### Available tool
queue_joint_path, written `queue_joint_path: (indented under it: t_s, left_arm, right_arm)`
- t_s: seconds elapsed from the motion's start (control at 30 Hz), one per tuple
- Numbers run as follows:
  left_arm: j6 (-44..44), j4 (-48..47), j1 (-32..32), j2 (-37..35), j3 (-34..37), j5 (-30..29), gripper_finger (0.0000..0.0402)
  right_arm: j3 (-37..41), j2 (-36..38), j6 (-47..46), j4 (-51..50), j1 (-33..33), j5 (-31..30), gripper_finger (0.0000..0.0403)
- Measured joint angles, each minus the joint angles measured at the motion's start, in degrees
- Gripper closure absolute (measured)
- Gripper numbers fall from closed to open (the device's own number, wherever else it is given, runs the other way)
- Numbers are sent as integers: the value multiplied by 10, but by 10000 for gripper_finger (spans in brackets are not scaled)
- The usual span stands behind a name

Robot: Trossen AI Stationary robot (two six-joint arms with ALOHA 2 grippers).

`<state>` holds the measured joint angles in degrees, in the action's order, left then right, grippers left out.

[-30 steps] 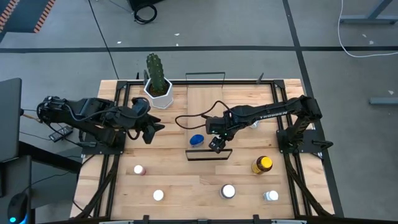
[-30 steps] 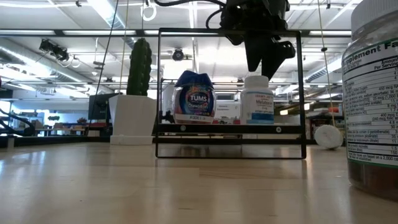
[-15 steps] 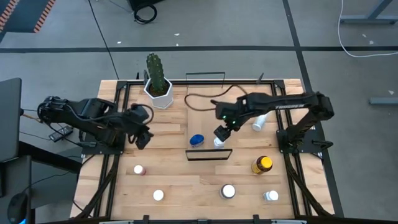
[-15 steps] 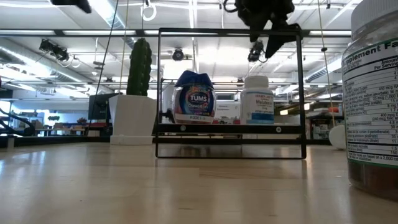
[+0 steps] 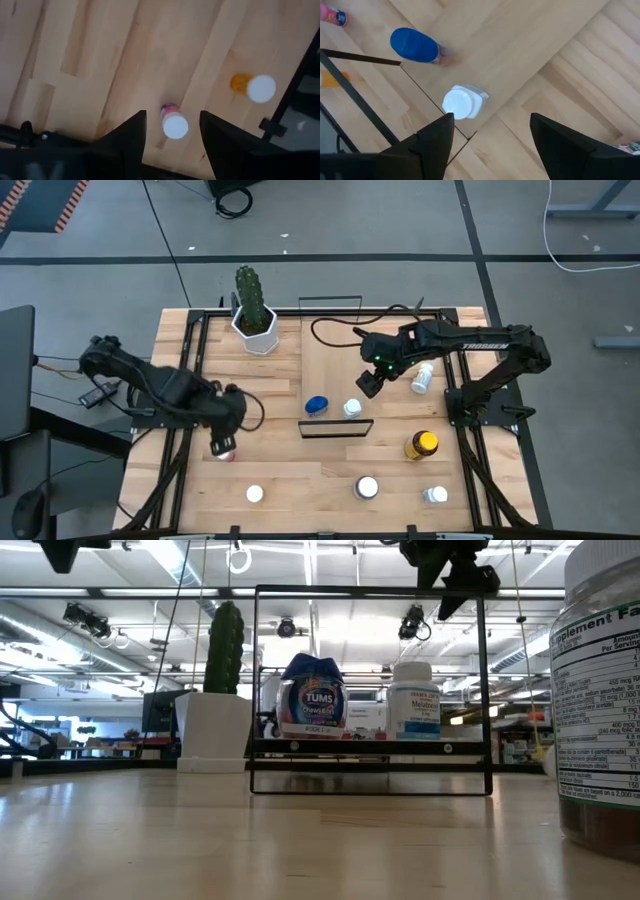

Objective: Pick and place medicine bottles onto shelf by color
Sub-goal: Put the pink medicine bottle on the shelf

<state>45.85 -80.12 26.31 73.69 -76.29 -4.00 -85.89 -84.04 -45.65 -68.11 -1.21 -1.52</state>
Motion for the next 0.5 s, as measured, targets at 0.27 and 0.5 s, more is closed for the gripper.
queue_joint_path:
  t_s: [0.27, 0.5]
  left_arm:
    - [0, 30, 48, 8, 21, -10, 143]
    - [57, 88, 100, -26, 138, 53, 95]
  right_arm:
    - [0, 42, -2, -6, 0, -5, 135]
    - [0, 103, -53, -20, 2, -25, 138]
